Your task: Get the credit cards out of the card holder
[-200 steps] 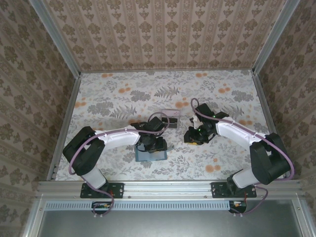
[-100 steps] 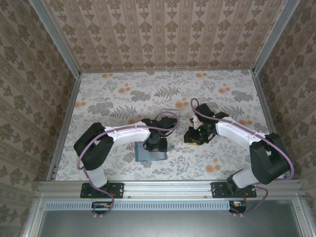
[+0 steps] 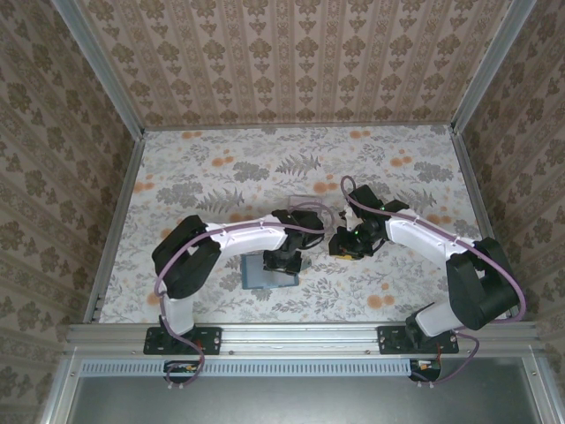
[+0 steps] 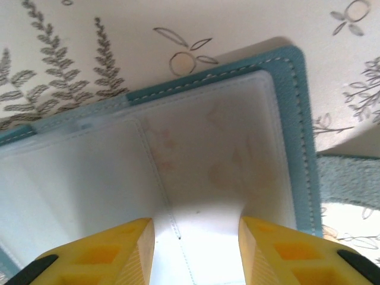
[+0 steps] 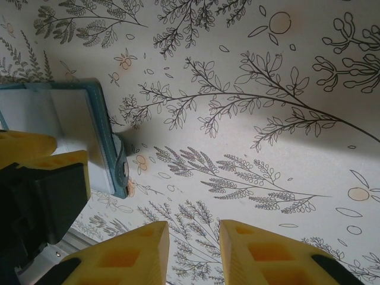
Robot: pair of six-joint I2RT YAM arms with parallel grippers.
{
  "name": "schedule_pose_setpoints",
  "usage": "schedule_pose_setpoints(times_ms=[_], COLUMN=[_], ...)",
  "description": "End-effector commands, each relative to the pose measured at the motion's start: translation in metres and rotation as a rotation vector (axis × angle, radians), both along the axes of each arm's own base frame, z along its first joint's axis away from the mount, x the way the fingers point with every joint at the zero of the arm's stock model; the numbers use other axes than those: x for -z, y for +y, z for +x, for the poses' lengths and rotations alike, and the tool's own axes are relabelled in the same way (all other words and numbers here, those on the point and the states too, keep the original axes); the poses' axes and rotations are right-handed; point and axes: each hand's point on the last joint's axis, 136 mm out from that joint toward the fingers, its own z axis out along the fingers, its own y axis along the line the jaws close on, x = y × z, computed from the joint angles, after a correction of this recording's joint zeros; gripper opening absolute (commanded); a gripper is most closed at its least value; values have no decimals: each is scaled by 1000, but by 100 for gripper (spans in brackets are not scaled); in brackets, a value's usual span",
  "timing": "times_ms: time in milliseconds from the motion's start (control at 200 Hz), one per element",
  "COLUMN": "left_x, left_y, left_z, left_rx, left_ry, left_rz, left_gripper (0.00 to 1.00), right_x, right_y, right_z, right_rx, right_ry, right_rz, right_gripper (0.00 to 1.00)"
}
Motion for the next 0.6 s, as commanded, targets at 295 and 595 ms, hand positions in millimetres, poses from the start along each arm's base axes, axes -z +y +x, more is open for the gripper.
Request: schedule_pose_setpoints(times_ms=[295,595], left_x=[2,-12], left_y=[22,35], left_z=[-7,-3], left_rx=[20,-16], left_ry=[10,-27], left_rz=[97,68], left_gripper=[37,37], right_x=[-6,-11], right_y=[13,40], right_z=[3,1], right_rx=[-20,-58], right_ry=[-15,-17], right_rz=[11,46], right_gripper=[29,29])
